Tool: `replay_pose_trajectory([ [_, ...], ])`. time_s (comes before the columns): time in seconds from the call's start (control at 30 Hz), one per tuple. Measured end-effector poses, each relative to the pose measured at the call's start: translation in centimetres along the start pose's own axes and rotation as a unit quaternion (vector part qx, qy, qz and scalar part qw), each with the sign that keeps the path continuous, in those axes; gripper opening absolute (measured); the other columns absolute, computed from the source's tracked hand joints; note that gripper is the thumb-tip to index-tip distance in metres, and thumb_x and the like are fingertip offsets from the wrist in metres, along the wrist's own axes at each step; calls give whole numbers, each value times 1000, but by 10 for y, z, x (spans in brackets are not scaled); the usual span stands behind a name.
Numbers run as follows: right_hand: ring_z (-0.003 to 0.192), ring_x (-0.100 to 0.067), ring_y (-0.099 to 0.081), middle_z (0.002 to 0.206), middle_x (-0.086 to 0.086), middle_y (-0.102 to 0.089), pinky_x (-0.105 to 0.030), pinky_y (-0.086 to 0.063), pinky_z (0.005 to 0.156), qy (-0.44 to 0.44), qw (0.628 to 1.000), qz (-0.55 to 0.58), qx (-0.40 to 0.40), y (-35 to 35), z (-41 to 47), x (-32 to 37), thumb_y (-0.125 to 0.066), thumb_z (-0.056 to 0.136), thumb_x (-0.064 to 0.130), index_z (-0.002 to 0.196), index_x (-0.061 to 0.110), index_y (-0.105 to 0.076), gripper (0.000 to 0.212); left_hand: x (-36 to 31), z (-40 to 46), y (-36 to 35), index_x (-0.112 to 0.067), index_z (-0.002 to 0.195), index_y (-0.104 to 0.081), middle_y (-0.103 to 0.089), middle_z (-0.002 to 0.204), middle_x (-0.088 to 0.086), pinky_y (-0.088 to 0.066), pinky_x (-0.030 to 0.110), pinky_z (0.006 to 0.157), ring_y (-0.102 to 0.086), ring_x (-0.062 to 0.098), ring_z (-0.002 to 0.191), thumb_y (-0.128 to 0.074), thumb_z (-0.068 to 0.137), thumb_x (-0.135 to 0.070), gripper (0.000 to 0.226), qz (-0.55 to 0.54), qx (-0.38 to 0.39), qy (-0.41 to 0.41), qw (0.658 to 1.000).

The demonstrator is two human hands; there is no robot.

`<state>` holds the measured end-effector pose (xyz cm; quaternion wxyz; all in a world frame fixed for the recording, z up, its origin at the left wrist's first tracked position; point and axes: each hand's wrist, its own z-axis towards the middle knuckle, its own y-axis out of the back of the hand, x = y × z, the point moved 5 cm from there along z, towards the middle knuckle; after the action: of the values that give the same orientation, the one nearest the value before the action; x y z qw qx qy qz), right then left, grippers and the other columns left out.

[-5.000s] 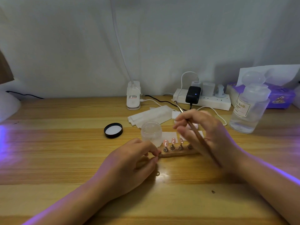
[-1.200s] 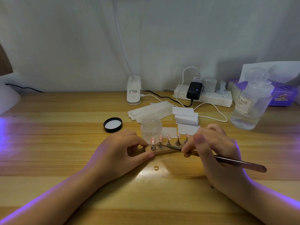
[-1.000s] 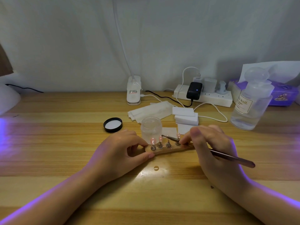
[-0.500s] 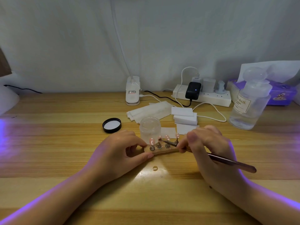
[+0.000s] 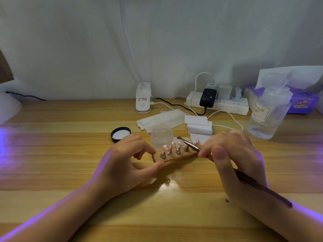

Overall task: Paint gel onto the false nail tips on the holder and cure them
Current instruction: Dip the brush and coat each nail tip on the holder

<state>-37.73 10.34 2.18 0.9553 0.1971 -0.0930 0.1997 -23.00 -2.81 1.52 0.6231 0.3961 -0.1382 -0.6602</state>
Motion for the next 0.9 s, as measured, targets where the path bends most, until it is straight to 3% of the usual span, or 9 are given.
replay_pose_trajectory([
  [0.2, 64, -17, -61, 67, 4, -63, -42, -38, 65, 57, 997, -47, 33, -5, 3, 7, -37, 96, 26, 65, 9, -66, 45, -1, -1, 0, -8, 73, -66, -45, 61, -3, -37, 24, 55, -41, 10, 59, -65, 71, -41, 33, 4, -3, 4, 1000],
  [0.33, 57, -17, -59, 62, 3, -62, -43, -38, 61, 80, 995, -45, 42, -6, 3, 10, -35, 97, 28, 61, 9, -65, 51, -2, -1, 1, -7, 73, -65, -46, 60, -1, -38, 27, 54, -41, 10, 58, -64, 72, -41, 34, 8, -3, 3, 1000],
  [0.5, 51, -16, -56, 56, 3, -59, -44, -37, 60, 72, 997, -7, 31, -1, 1, 10, -29, 99, 32, 54, 8, -62, 61, -2, -1, 0, -7, 73, -65, -47, 60, 0, -38, 29, 53, -42, 11, 58, -64, 72, -41, 34, 10, 3, 2, 1000],
  [0.7, 61, -15, -61, 66, 5, -64, -42, -39, 62, 72, 996, -41, 38, -8, 3, 11, -37, 96, 28, 64, 10, -66, 48, -2, -1, 0, -7, 72, -65, -46, 59, 0, -37, 27, 53, -41, 10, 58, -64, 72, -40, 34, 15, 2, 3, 1000],
  [0.9, 50, -16, -55, 54, 2, -59, -43, -37, 59, 72, 997, -5, 38, -4, 1, 11, -29, 99, 32, 53, 8, -63, 62, -2, 0, 0, -9, 71, -65, -41, 61, -6, -35, 24, 53, -39, 9, 58, -64, 71, -40, 31, 16, 4, 0, 1000],
])
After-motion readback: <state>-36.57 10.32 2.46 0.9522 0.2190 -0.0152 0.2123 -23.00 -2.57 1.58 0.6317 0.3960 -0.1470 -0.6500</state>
